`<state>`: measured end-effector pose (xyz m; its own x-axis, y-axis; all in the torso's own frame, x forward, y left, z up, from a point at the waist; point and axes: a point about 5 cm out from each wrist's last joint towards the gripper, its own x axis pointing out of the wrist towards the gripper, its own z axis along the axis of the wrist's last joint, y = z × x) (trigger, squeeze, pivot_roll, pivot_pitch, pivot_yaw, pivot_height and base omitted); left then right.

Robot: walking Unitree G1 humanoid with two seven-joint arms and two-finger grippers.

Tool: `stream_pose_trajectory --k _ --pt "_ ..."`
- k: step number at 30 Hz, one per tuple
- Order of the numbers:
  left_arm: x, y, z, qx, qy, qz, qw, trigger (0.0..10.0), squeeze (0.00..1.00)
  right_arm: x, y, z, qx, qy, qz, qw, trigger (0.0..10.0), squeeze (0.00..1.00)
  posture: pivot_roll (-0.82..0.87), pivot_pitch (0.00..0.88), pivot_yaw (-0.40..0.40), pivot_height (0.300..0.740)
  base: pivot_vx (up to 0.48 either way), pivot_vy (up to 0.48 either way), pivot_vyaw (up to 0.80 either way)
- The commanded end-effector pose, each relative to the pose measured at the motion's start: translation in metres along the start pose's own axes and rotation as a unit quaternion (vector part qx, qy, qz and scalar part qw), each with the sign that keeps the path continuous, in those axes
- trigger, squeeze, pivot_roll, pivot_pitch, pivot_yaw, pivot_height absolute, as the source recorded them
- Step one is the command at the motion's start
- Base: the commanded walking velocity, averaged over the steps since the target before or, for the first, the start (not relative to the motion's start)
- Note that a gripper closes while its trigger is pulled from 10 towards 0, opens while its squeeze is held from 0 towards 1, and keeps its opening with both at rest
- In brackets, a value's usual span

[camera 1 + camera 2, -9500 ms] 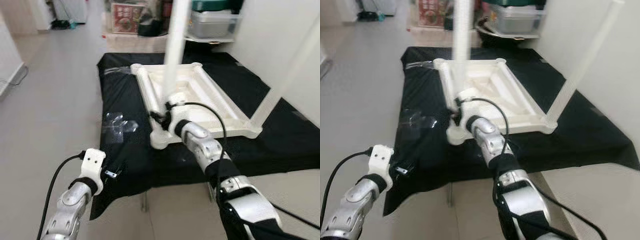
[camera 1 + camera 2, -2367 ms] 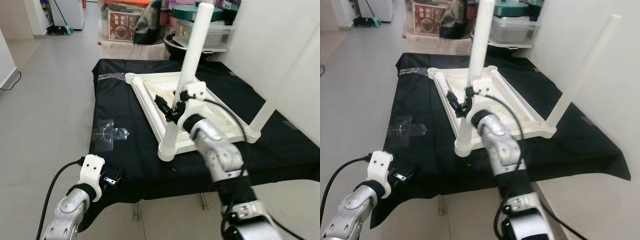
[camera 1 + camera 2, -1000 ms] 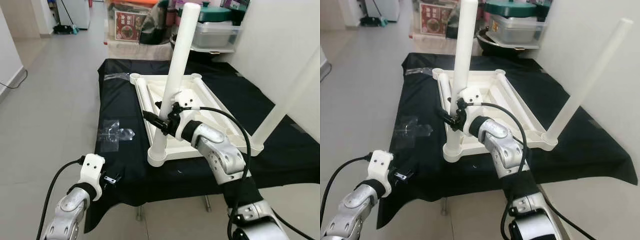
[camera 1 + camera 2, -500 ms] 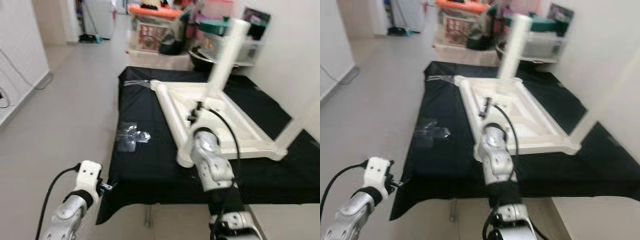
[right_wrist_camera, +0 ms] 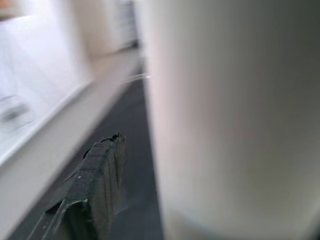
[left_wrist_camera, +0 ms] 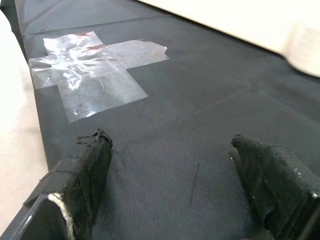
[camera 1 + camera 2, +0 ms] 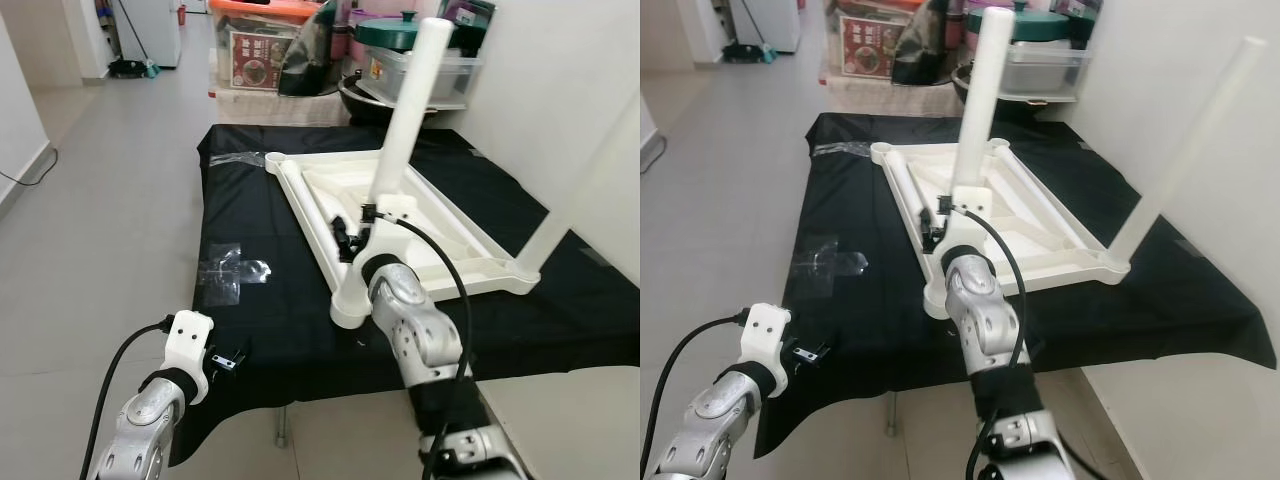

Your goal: Building children table

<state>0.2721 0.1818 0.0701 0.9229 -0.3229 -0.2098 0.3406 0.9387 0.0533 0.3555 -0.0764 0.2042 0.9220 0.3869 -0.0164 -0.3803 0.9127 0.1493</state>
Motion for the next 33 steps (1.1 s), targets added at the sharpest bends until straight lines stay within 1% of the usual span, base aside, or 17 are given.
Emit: stream_pose_trajectory --k 1,2,3,7,9,10,11,18,20,22,24,25,26,27,31,32,33 --pt "-0.003 -0.001 -0.008 -0.01 0.015 0.0 1.0 10.0 0.0 0.001 0.014 0.008 -0.011 -0.004 0.123 0.992 10.0 0.0 0.08 0.0 -0.127 0.74 0.0 0.0 0.0" --pt "-0.003 -0.001 -0.008 -0.01 0.015 0.0 1.0 10.0 0.0 0.001 0.014 0.008 -0.011 -0.004 0.123 0.992 10.0 0.0 0.08 0.0 -0.127 0.74 0.0 0.0 0.0" --pt "-0.002 0.0 -0.008 -0.009 0.016 -0.001 1.0 10.0 0.0 -0.005 0.01 -0.003 -0.081 0.004 0.241 0.967 10.0 0.0 0.07 0.0 -0.122 0.74 0.0 0.0 0.0" --pt "0.001 -0.001 -0.006 -0.008 0.013 -0.003 1.0 10.0 0.0 -0.003 0.002 -0.019 -0.104 0.034 0.284 0.953 10.0 0.0 0.09 0.0 -0.129 0.74 0.0 0.0 0.0" --pt "0.003 -0.001 -0.003 -0.007 0.01 -0.003 1.0 10.0 0.0 0.001 0.005 -0.03 -0.109 0.056 0.314 0.941 4.7 0.0 0.09 0.0 -0.129 0.74 0.0 0.0 0.0" --pt "0.003 -0.001 -0.003 -0.007 0.01 -0.003 1.0 10.0 0.0 0.001 0.005 -0.03 -0.109 0.056 0.314 0.941 4.7 0.0 0.09 0.0 -0.129 0.74 0.0 0.0 0.0" --pt "0.002 0.0 -0.003 -0.007 0.01 -0.001 1.0 10.0 0.0 0.006 0.013 -0.036 -0.098 0.066 0.328 0.937 0.0 0.0 0.1 0.0 -0.136 0.74 0.0 0.0 0.0" --pt "-0.002 0.001 -0.006 -0.009 0.011 0.005 1.0 10.0 0.0 0.027 0.009 -0.03 -0.058 0.026 0.191 0.98 0.0 0.0 0.11 0.0 -0.146 0.74 0.0 0.0 0.0" --pt "-0.003 0.001 -0.007 -0.009 0.012 0.006 1.0 10.0 0.0 0.032 -0.011 -0.028 -0.004 0.017 0.05 0.999 0.0 0.0 0.11 0.0 -0.146 0.74 0.0 0.0 0.0" --pt "-0.004 0.001 -0.008 -0.01 0.013 0.006 1.0 10.0 0.0 0.022 -0.05 -0.043 0.045 0.066 -0.184 0.98 0.0 0.0 0.09 0.0 -0.144 0.74 0.0 0.0 0.0" --pt "-0.004 0.0 -0.008 -0.01 0.013 0.006 1.0 10.0 0.0 0.013 -0.064 -0.053 0.052 0.085 -0.264 0.959 0.0 0.0 0.09 0.0 -0.14 0.74 0.0 0.0 0.0" --pt "-0.004 -0.001 -0.009 -0.011 0.014 0.005 1.0 10.0 0.0 0.003 -0.069 -0.063 0.044 0.101 -0.303 0.947 1.6 0.0 0.09 0.0 -0.136 0.74 0.0 0.0 0.0" --pt "-0.004 -0.001 -0.009 -0.011 0.014 0.005 1.0 10.0 0.0 0.003 -0.069 -0.063 0.044 0.101 -0.303 0.947 1.6 0.0 0.09 0.0 -0.136 0.74 0.0 0.0 0.0" --pt "-0.003 -0.002 -0.009 -0.011 0.014 0.004 1.0 10.0 0.0 -0.003 -0.068 -0.068 0.037 0.105 -0.313 0.943 10.0 0.0 0.09 0.0 -0.136 0.74 0.0 0.0 0.0" --pt "-0.001 -0.003 -0.009 -0.011 0.015 -0.003 1.0 10.0 0.0 -0.003 -0.023 -0.058 0.046 0.036 -0.183 0.981 10.0 0.0 0.07 0.0 -0.121 0.74 0.0 0.0 0.0" --pt "-0.001 -0.003 -0.008 -0.01 0.015 -0.004 1.0 10.0 0.0 -0.003 -0.009 -0.049 0.051 0.012 -0.137 0.989 10.0 1.0 0.07 0.0 -0.119 0.74 0.0 0.0 0.0" --pt "0.0 -0.002 -0.008 -0.009 0.016 -0.005 1.0 10.0 0.0 -0.002 -0.001 -0.043 0.054 -0.001 -0.112 0.992 10.0 1.0 0.07 0.0 -0.119 0.74 0.0 0.0 0.0"
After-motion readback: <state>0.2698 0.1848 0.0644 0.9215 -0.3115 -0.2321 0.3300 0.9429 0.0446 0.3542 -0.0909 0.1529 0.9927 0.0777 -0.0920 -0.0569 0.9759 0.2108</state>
